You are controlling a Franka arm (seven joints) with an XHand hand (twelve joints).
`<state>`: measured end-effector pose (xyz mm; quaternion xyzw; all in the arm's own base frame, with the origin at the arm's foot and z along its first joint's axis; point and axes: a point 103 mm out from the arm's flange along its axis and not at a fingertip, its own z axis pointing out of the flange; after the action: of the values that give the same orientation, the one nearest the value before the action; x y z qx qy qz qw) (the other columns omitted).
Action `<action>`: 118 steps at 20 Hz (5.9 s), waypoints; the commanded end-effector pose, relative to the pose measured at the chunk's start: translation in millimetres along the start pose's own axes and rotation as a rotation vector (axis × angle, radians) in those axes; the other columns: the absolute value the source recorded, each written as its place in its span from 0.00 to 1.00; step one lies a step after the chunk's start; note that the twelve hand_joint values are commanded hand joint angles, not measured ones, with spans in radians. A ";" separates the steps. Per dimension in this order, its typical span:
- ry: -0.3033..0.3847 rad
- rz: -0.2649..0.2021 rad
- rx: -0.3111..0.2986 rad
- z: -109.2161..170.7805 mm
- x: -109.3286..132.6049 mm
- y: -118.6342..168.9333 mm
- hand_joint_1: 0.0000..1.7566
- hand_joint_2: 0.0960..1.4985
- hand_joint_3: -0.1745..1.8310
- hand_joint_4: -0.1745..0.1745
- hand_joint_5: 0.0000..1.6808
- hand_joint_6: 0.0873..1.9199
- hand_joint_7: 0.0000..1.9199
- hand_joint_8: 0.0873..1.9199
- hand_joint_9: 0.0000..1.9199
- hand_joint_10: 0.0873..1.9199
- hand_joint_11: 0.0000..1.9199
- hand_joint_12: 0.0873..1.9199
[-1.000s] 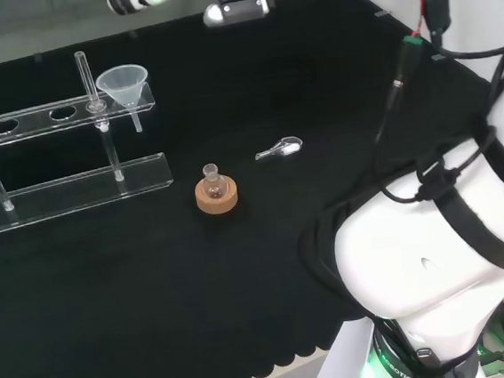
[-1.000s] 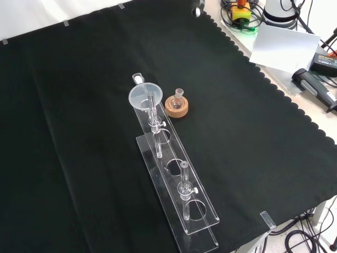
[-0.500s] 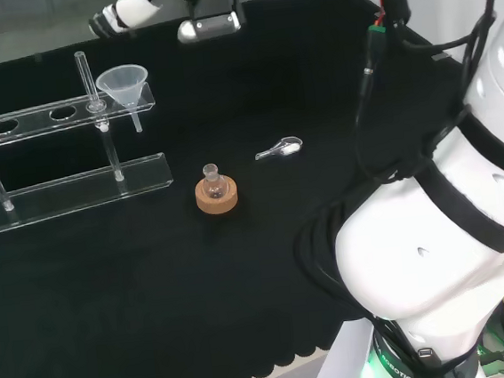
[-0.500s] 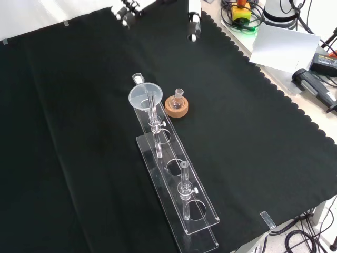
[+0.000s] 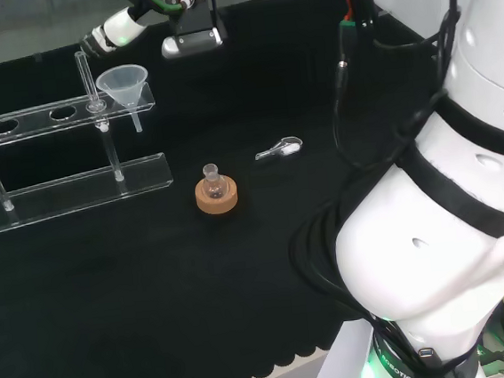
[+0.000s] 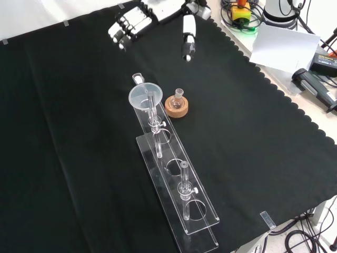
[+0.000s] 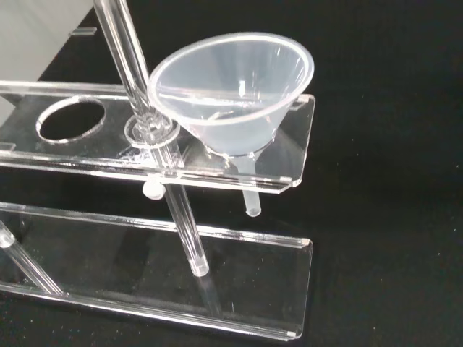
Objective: Pick up the funnel from the transparent funnel stand.
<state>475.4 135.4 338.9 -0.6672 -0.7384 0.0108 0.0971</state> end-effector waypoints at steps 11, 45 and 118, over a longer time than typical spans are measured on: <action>-0.068 0.017 0.137 40.5 -0.2 35.9 0.31 0.45 0.12 0.50 0.00 0.00 0.00 0.00 0.00 0.00 0.00 0.00; -0.038 0.030 0.271 84.4 7.5 49.8 0.25 0.42 0.11 0.41 0.00 0.00 0.00 0.00 0.00 0.00 0.00 0.00; 0.021 0.103 0.089 83.7 -6.6 47.3 0.44 0.32 0.39 0.51 0.38 0.00 0.47 0.11 0.27 0.25 0.00 0.26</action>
<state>510.3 144.2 252.1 -0.7003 -0.7018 0.0354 0.1259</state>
